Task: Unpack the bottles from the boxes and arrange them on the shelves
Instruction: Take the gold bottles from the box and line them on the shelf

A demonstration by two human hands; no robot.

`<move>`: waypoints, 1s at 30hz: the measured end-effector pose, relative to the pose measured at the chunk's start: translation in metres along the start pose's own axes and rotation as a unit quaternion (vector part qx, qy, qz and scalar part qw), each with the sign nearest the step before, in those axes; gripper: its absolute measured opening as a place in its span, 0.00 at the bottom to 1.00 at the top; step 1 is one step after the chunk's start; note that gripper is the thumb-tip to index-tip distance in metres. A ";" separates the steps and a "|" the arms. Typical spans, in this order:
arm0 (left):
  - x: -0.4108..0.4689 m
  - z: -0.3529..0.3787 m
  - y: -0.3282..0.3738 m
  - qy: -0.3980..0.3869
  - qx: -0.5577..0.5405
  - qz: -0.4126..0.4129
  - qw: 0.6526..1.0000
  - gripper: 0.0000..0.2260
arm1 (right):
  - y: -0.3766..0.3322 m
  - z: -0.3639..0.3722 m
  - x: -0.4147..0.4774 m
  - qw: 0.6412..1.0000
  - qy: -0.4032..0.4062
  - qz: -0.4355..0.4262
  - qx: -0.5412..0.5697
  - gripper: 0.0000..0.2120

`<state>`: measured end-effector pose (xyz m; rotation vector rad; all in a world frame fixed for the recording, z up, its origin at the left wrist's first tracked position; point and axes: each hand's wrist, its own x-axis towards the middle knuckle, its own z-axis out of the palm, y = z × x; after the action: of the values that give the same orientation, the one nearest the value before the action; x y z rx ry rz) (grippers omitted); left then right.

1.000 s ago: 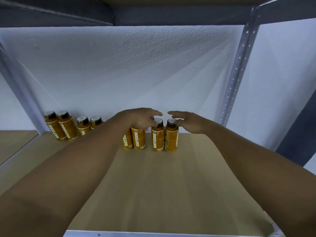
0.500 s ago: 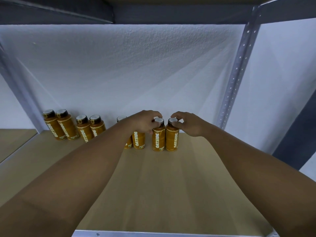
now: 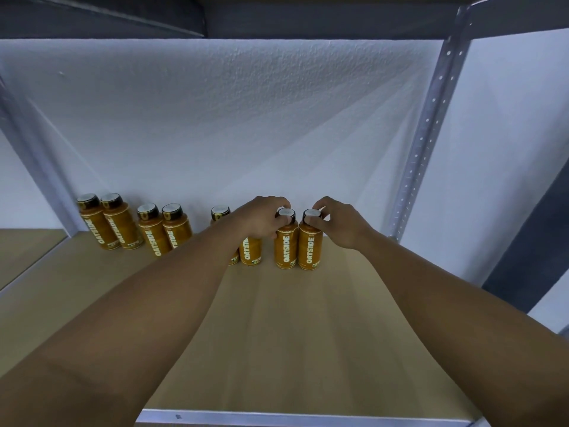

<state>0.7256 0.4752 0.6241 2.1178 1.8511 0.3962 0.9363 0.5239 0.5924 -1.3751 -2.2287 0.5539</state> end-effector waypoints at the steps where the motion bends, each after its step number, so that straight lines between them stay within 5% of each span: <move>1: -0.001 0.000 0.000 0.002 -0.001 0.001 1.000 0.16 | 0.000 0.001 -0.001 1.000 0.004 0.003 0.005 0.20; 14: -0.043 0.032 -0.013 0.079 -0.015 0.000 0.997 0.34 | -0.002 0.028 -0.046 0.993 0.058 0.076 0.064 0.39; 22: -0.113 0.079 -0.040 0.073 -0.015 0.017 0.997 0.19 | -0.020 0.094 -0.112 0.994 0.050 0.090 0.036 0.15; 30: -0.191 0.099 -0.097 0.042 0.100 0.049 0.993 0.16 | -0.088 0.167 -0.163 0.995 0.036 0.046 -0.078 0.13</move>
<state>0.6517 0.2936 0.4922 2.3659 1.9094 0.3402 0.8414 0.3240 0.4779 -1.5581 -2.1984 0.3619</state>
